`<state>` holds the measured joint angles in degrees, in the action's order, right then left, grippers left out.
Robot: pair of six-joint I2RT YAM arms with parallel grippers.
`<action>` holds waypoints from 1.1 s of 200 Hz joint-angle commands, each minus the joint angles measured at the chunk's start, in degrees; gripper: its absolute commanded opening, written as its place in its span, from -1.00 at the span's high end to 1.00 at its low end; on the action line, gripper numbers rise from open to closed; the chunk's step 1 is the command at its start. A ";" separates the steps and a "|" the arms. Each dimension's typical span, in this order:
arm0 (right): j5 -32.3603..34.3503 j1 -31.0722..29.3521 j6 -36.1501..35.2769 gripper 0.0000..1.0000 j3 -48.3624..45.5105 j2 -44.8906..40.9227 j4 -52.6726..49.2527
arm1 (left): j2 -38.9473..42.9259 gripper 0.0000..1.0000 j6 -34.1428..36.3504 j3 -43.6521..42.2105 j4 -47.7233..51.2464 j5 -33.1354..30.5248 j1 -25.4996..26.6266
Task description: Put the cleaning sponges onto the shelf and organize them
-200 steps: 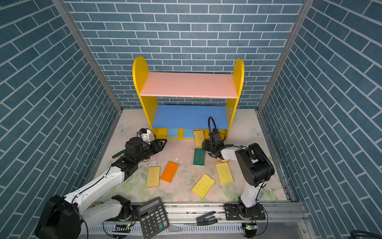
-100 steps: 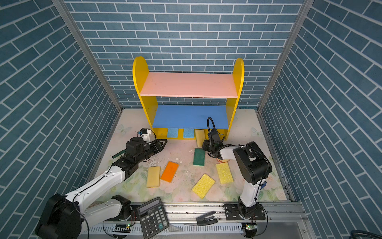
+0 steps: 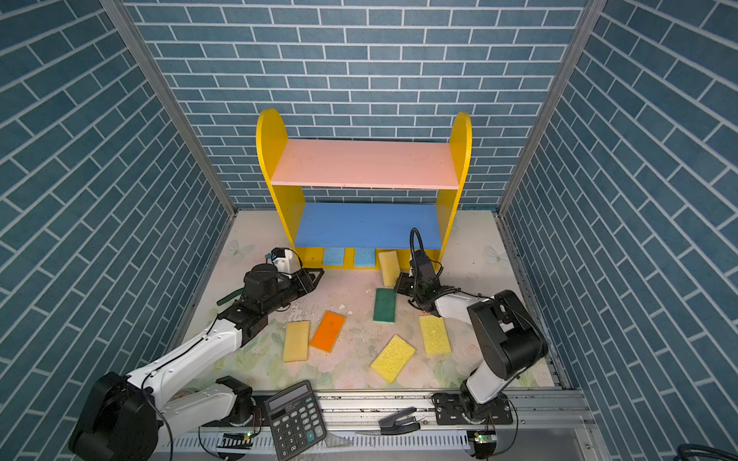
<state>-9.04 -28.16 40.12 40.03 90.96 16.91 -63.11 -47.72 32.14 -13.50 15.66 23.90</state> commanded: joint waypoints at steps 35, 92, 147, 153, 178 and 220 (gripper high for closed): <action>-17.81 0.11 6.37 1.00 0.05 -5.43 -4.86 | 0.88 -0.02 1.42 -0.04 -4.76 4.55 -0.31; -31.38 -1.53 12.68 1.00 0.32 -2.02 1.35 | 3.76 -0.09 1.48 -2.23 -6.72 7.15 -0.30; -47.06 -5.83 44.93 1.00 3.39 12.99 48.71 | 4.84 -0.20 -0.90 -3.28 -15.37 12.52 -0.23; -46.73 -6.29 49.36 1.00 4.23 15.01 54.83 | 4.79 -0.20 -1.49 -3.30 -16.82 13.00 -0.21; -44.99 -7.83 56.01 1.00 7.60 18.82 63.10 | 4.38 -0.22 -2.33 -2.61 -19.63 15.29 -0.26; -45.43 -8.84 57.00 1.00 10.62 17.23 63.16 | 4.81 -0.24 -1.51 -2.94 -17.51 15.05 -0.27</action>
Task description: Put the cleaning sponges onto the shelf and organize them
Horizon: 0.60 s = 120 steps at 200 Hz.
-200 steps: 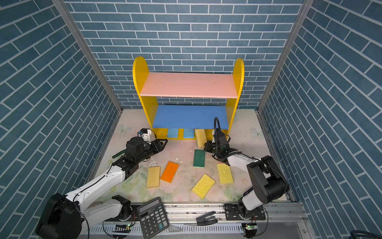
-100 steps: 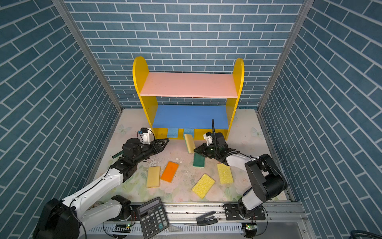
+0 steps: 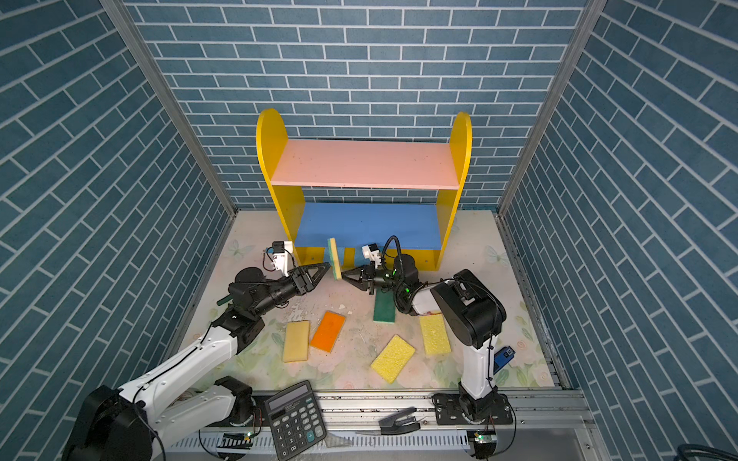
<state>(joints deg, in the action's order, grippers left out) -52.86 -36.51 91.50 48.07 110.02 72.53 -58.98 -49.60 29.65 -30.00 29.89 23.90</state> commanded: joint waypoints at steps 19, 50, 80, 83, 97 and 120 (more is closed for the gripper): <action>-2.07 -0.58 6.17 1.00 3.25 -3.25 7.54 | 1.71 -0.26 1.62 -0.59 0.62 -0.40 -0.45; -1.42 -0.58 7.11 1.00 3.52 -4.36 7.52 | 1.05 -0.36 0.94 0.81 -2.51 -1.20 -0.93; -1.39 -0.67 7.03 1.00 3.86 -4.98 7.22 | -3.89 -0.39 -0.62 4.74 -6.59 1.38 -1.02; -1.44 -0.62 6.96 1.00 3.87 -5.06 7.08 | -4.49 -0.39 -0.83 4.99 -7.03 1.51 -1.00; -1.37 -0.67 6.40 1.00 3.63 -5.46 5.80 | -7.53 -0.40 -3.07 5.48 -10.91 2.43 -1.21; -0.52 -0.62 2.54 1.00 2.75 -7.01 -0.18 | -10.91 -0.29 -5.67 7.64 -14.48 4.32 -1.40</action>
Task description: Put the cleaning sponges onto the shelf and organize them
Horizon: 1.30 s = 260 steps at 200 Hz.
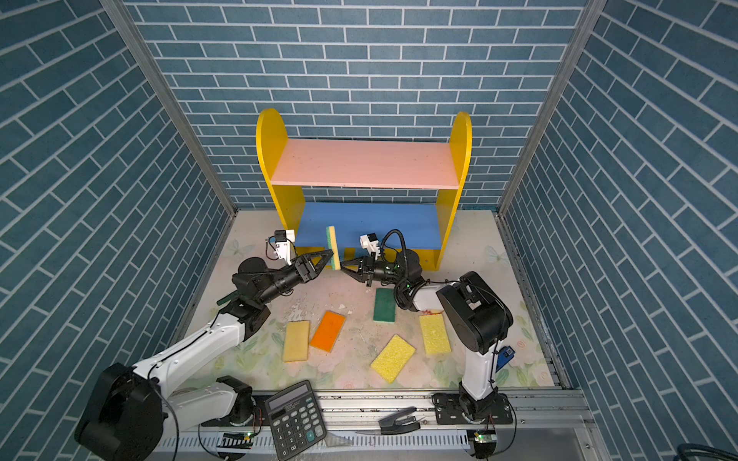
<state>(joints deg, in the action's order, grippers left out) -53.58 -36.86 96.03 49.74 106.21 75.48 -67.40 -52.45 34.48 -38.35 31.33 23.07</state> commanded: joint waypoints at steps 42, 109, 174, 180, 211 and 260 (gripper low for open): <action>4.54 -0.32 -25.76 1.00 3.08 -12.40 -39.35 | 0.49 -0.22 5.98 7.74 11.01 1.71 -0.05; 20.78 -1.85 -54.16 1.00 15.31 -21.03 -84.55 | 0.98 -0.24 14.73 12.85 30.37 -4.76 0.37; 31.33 -7.70 -63.75 1.00 21.65 -22.93 -94.69 | -1.75 -0.17 12.18 13.15 27.02 -3.91 0.33; 30.82 -7.68 -63.84 1.00 21.43 -22.94 -94.18 | -1.80 -0.03 11.60 12.67 25.79 -3.50 0.33; 31.00 -7.68 -63.92 0.59 19.24 -24.22 -91.45 | -1.68 0.82 9.61 11.50 23.11 -3.06 0.37; 49.61 -12.49 -78.64 -0.98 21.39 -28.79 -100.19 | -2.25 0.94 10.45 15.34 33.74 -6.23 0.32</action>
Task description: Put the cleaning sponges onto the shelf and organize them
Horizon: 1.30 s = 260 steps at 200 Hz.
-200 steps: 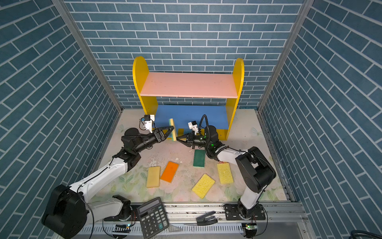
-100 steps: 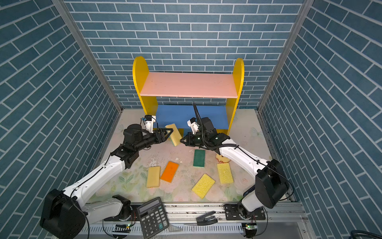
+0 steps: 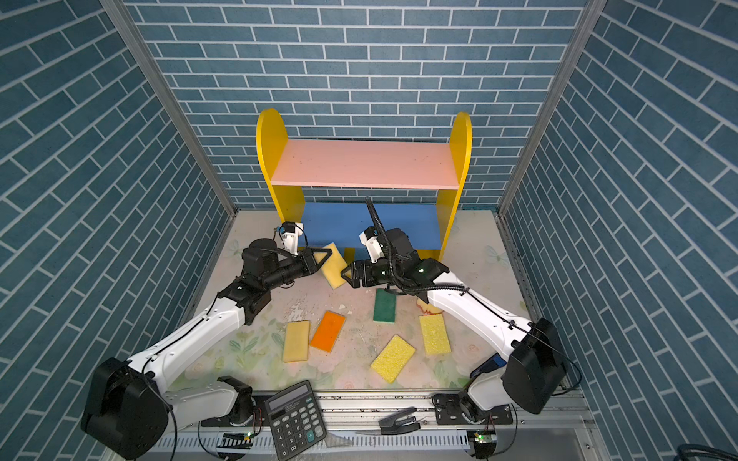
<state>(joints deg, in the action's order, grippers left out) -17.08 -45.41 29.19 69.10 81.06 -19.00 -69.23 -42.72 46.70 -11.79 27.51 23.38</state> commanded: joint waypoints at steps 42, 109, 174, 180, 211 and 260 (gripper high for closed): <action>27.11 -13.38 -23.02 -0.93 3.50 -2.88 -5.70 | -2.86 0.92 1.04 6.92 17.60 -6.21 -0.07; 36.97 -22.90 -39.21 -0.39 9.79 7.24 -1.73 | -4.35 0.91 -1.61 7.97 17.86 -3.37 -0.15; 42.12 -23.05 -43.72 -0.11 7.93 14.58 8.12 | -3.81 0.87 -3.33 8.23 17.67 -0.42 -0.56; 42.96 -23.04 -44.02 0.07 7.11 14.67 9.97 | -3.93 0.87 -3.74 8.32 17.70 0.22 -0.61; 46.41 -22.81 -44.08 0.94 5.13 14.19 14.76 | -3.77 0.86 -5.69 7.51 16.44 2.69 -0.53; 43.63 -20.51 -36.94 1.00 3.49 10.05 12.88 | -2.33 0.04 -5.76 5.61 14.42 2.00 -1.20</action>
<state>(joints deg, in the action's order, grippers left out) 27.16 -68.12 -12.12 74.59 95.48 -8.62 -73.47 -47.81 53.36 4.19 26.24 22.13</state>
